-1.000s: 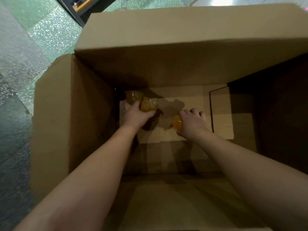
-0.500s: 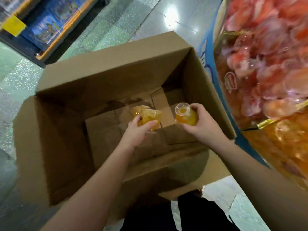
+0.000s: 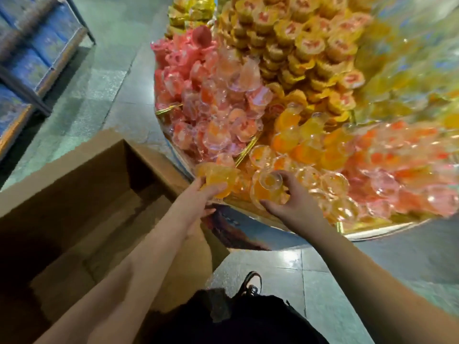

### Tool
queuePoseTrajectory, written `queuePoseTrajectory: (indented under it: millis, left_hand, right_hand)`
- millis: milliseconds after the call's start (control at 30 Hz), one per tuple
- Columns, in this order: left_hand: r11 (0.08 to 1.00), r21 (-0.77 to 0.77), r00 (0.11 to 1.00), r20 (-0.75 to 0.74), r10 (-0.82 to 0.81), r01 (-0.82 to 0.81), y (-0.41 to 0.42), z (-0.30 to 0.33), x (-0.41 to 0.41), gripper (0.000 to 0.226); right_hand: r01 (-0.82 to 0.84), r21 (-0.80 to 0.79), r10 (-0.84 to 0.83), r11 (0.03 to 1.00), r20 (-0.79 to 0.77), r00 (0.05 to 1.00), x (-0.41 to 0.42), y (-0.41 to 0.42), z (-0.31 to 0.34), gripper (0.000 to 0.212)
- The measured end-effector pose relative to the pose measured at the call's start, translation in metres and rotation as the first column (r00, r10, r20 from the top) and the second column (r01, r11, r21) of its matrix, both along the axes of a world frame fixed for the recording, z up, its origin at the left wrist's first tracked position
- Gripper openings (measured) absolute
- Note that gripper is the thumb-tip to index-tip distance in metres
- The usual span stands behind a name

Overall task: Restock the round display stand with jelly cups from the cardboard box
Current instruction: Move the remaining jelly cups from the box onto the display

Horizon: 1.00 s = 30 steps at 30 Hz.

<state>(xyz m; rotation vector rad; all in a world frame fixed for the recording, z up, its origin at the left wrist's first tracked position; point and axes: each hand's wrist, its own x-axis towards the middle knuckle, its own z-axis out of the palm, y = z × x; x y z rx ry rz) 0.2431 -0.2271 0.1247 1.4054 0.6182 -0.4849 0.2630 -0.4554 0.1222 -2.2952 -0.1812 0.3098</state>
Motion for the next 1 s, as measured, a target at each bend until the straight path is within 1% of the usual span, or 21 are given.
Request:
queuePoseTrajectory:
  millis: [33,100,133,233,333,367,467,500,533,600,633,867,933,1000]
  left_hand:
    - [0.999,0.006,0.999,0.000,-0.033,0.033,-0.015,0.003,0.006,0.055]
    - [0.997,0.009,0.997,0.008,-0.078,0.078,-0.043,0.014,0.014,0.029]
    - [0.996,0.001,0.996,0.007,-0.088,0.088,-0.057,0.017,0.016,0.021]
    - [0.994,-0.037,0.994,0.004,-0.106,0.106,-0.089,0.026,0.025,0.021]
    - [0.992,-0.040,0.993,0.000,-0.120,0.120,-0.109,0.029,0.032,0.015]
    - [0.990,-0.036,0.991,-0.001,-0.133,0.133,-0.115,0.031,0.033,0.016]
    - [0.985,-0.041,0.986,-0.017,-0.168,0.167,-0.125,0.034,0.036,0.040]
    - [0.984,-0.042,0.984,-0.029,-0.176,0.175,-0.127,0.034,0.036,0.044]
    - [0.980,-0.036,0.980,-0.034,-0.194,0.193,-0.128,0.034,0.036,0.042]
    - [0.974,-0.031,0.973,-0.034,-0.227,0.226,-0.129,0.035,0.035,0.030]
    - [0.973,-0.036,0.973,-0.035,-0.229,0.228,-0.129,0.035,0.035,0.029]
    - [0.971,-0.058,0.969,-0.075,-0.237,0.233,-0.128,0.033,0.038,0.029]
    - [0.970,-0.064,0.967,-0.082,-0.241,0.236,-0.127,0.033,0.039,0.035]
    - [0.969,-0.067,0.966,-0.091,-0.242,0.236,-0.125,0.032,0.040,0.052]
  right_hand:
    - [0.037,-0.010,-0.037,0.999,0.007,0.999,-0.002,-0.019,0.000,0.064]
    - [0.117,-0.017,-0.116,0.993,0.030,0.993,-0.005,-0.054,-0.001,0.068]
    - [0.161,-0.021,-0.160,0.987,0.048,0.986,-0.006,-0.070,-0.003,0.068]
    - [0.300,-0.027,-0.298,0.954,0.049,0.953,-0.004,-0.115,-0.014,0.070]
    - [0.406,0.002,-0.405,0.914,0.048,0.913,0.005,-0.146,-0.028,0.071]
    - [0.431,0.009,-0.431,0.902,0.048,0.901,0.009,-0.152,-0.030,0.071]
    - [0.472,0.004,-0.472,0.881,0.033,0.881,0.023,-0.162,-0.039,0.075]
    - [0.477,-0.009,-0.477,0.879,0.028,0.879,0.027,-0.163,-0.042,0.076]
    - [0.479,-0.017,-0.478,0.878,0.026,0.878,0.030,-0.163,-0.045,0.076]
    - [0.482,-0.022,-0.482,0.876,0.009,0.876,0.034,-0.160,-0.050,0.075]
    - [0.486,-0.025,-0.486,0.874,-0.003,0.874,0.036,-0.158,-0.052,0.074]
    - [0.490,-0.036,-0.491,0.871,-0.048,0.870,0.041,-0.151,-0.060,0.078]
    - [0.492,-0.048,-0.494,0.869,-0.051,0.868,0.042,-0.150,-0.060,0.079]
    - [0.493,-0.068,-0.496,0.868,-0.052,0.867,0.042,-0.151,-0.060,0.080]
